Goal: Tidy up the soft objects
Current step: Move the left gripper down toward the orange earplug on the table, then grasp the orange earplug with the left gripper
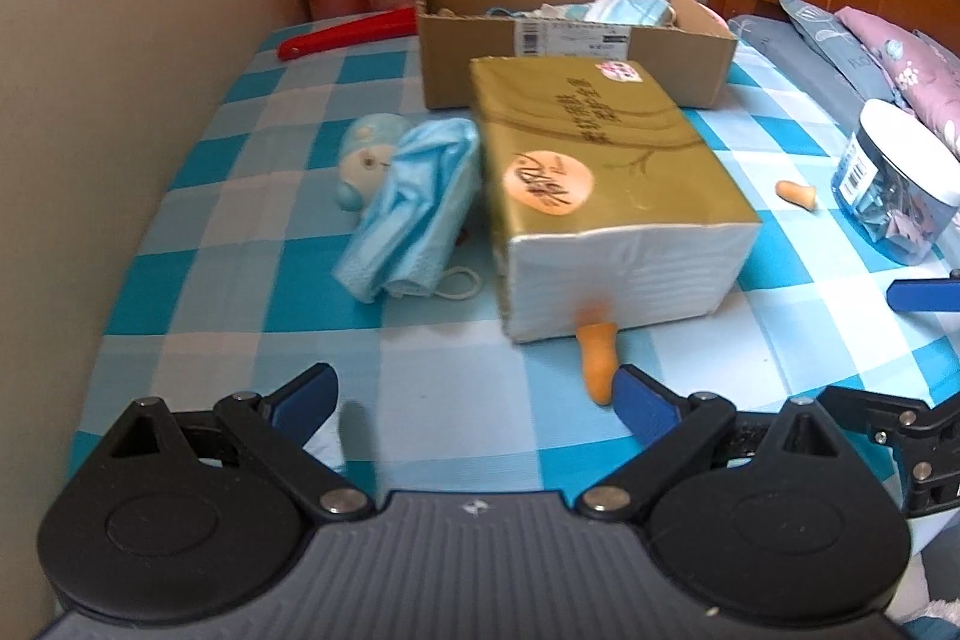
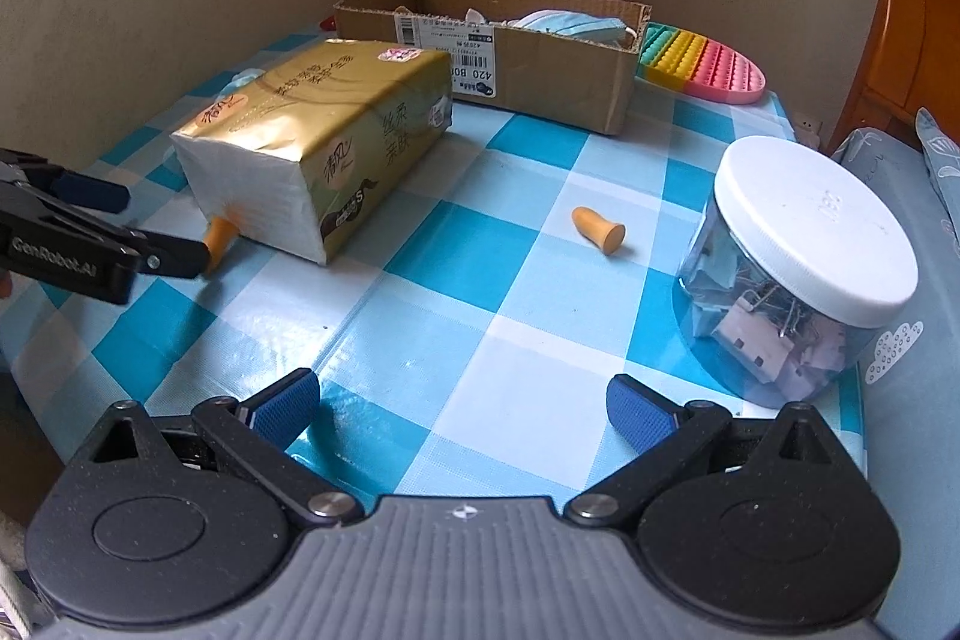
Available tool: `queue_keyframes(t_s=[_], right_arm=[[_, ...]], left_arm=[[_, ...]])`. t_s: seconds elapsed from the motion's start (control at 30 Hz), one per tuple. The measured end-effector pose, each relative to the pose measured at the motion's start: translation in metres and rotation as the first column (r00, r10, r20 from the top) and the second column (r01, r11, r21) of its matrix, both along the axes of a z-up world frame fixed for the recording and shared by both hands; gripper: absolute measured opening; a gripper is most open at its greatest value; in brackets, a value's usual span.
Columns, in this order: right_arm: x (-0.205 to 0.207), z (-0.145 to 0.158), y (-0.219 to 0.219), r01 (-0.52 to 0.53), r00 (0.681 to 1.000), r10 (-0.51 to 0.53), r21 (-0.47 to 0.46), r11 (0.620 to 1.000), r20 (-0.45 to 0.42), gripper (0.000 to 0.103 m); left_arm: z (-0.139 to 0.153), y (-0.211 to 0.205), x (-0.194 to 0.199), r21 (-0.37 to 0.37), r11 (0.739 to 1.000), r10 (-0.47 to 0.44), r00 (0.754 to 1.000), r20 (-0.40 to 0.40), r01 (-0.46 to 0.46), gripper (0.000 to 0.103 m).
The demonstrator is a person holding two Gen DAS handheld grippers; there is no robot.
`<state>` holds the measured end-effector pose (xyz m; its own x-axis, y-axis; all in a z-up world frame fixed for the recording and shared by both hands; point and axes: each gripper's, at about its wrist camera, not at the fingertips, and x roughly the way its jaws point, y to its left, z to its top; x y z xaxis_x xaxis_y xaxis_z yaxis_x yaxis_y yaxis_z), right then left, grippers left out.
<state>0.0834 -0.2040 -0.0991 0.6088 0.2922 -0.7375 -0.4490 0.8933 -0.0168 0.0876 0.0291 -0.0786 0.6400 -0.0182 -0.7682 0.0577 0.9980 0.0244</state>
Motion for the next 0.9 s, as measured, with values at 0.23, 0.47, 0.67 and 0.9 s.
queue_keyframes(t_s=[0.23,0.47,0.67,0.9], right_arm=[[0.0,-0.002,0.004,0.0,1.0,0.0,-0.014,1.0,0.002,0.103],[0.0,-0.002,0.003,0.001,1.0,-0.001,-0.013,1.0,0.005,0.103],[0.0,-0.002,0.003,-0.001,1.0,0.001,-0.012,1.0,0.007,0.103],[0.0,-0.002,0.003,-0.002,1.0,0.002,-0.011,1.0,0.009,0.103]], left_arm=[[0.004,0.002,-0.008,0.005,1.0,-0.007,1.0,0.008,0.007,0.094],[0.0,-0.008,-0.006,-0.013,0.999,-0.047,0.999,0.009,0.047,0.062],[-0.001,-0.005,-0.01,-0.029,0.997,-0.064,0.998,0.017,0.065,0.057],[0.001,-0.001,-0.019,-0.032,0.993,-0.11,0.994,-0.003,0.109,0.057]])
